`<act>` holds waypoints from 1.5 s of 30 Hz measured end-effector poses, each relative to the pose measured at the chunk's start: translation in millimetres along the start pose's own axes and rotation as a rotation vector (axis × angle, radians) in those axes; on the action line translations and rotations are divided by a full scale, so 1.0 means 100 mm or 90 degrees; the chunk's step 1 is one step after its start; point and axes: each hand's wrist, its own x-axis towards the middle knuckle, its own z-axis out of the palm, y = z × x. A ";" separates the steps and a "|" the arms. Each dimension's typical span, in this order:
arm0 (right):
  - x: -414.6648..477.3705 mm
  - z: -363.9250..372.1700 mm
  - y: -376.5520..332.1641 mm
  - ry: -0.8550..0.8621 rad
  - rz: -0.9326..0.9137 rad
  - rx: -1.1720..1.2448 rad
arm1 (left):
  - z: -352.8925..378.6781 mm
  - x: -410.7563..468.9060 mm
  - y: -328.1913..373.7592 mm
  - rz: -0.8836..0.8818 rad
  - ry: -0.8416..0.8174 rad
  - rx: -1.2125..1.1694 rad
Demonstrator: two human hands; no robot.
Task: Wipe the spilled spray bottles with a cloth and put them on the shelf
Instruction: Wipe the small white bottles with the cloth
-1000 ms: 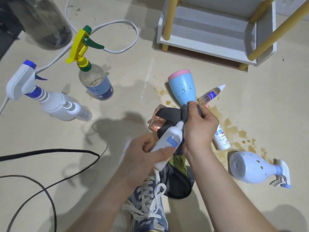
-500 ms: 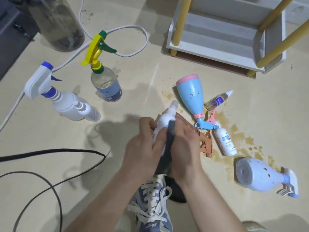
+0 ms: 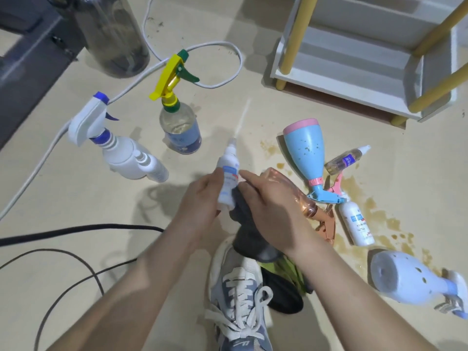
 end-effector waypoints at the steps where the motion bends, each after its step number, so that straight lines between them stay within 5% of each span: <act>1: 0.02 0.00 0.01 0.012 0.013 0.027 | -0.07 0.02 0.02 -0.004 0.006 -0.021; 6: 0.07 -0.05 0.09 0.192 0.322 0.531 | -0.43 0.07 0.02 0.099 0.084 0.034; 13: 0.05 0.05 0.12 0.208 0.325 0.511 | -0.72 0.27 -0.43 0.096 0.283 0.316; 26: -0.17 -0.19 -0.01 0.301 0.273 0.441 | -0.59 0.07 -0.59 -0.077 0.362 0.175; 28: -0.29 -0.36 -0.08 0.323 0.271 0.440 | -0.40 -0.18 -0.35 -0.041 0.260 0.159; 31: -0.53 -0.63 -0.23 0.318 0.287 0.523 | -0.06 -0.56 0.21 0.058 -0.054 0.065; 34: -0.83 -0.88 -0.48 0.278 0.315 0.652 | 0.29 -0.90 0.69 0.164 -0.295 0.201; 37: -1.16 -1.10 -0.72 0.308 0.290 0.784 | 0.55 -1.11 0.97 0.268 -0.345 0.423; 39: -1.36 -1.21 -0.80 0.317 0.255 0.816 | 0.60 -1.19 1.13 0.265 -0.338 0.437; 45: -1.95 -1.49 -0.82 0.174 0.161 0.571 | 0.73 -1.66 1.66 0.320 -0.407 0.478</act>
